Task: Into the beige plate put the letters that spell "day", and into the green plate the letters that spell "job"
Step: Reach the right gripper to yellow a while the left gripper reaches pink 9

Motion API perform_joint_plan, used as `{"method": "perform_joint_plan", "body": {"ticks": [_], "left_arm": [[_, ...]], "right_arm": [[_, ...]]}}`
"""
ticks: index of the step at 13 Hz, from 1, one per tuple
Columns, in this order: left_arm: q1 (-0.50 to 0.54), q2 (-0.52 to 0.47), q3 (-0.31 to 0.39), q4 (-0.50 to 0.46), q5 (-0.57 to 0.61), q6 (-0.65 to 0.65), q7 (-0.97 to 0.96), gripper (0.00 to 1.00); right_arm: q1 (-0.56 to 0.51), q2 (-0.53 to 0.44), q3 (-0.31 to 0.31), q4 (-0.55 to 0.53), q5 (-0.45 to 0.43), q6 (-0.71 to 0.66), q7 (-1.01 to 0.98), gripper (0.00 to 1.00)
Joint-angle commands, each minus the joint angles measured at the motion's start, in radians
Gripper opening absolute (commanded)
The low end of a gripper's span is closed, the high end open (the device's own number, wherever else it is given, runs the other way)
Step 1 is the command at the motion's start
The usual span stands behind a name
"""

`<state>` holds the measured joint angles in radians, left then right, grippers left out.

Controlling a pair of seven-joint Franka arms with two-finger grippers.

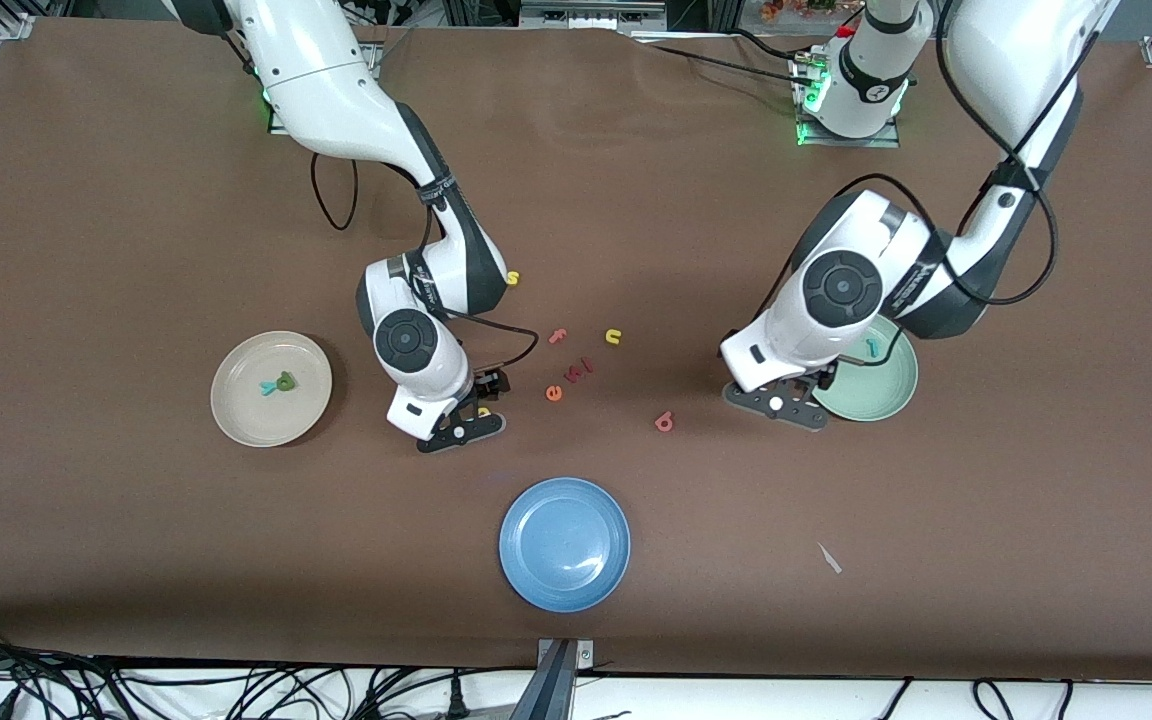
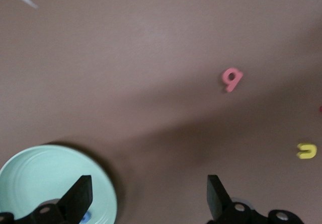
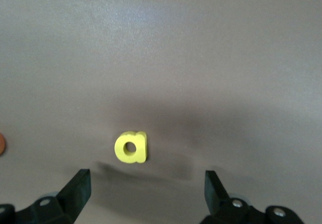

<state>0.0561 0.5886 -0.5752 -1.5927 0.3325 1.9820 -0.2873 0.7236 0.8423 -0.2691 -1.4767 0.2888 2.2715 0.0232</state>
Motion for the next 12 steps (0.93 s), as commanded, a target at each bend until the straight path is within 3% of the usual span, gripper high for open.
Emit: {"method": "perform_joint_plan", "body": {"ticks": [1, 4, 8, 12], "left_arm": [[-0.041, 0.112, 0.005, 0.138, -0.020, -0.020, 0.020, 1.00], [-0.065, 0.181, 0.006, 0.161, -0.017, 0.070, 0.033, 1.00], [-0.094, 0.261, 0.012, 0.166, -0.004, 0.203, 0.082, 1.00], [-0.192, 0.295, 0.116, 0.166, 0.010, 0.289, 0.204, 1.00]], "right_arm": [[0.002, 0.029, 0.011, 0.036, 0.001, 0.011, -0.017, 0.98], [0.002, 0.037, 0.013, 0.039, 0.001, 0.011, -0.025, 0.91], [-0.004, 0.041, 0.014, 0.052, 0.003, 0.013, -0.087, 0.72], [-0.003, 0.052, 0.014, 0.058, 0.006, 0.032, -0.089, 0.70]]}}
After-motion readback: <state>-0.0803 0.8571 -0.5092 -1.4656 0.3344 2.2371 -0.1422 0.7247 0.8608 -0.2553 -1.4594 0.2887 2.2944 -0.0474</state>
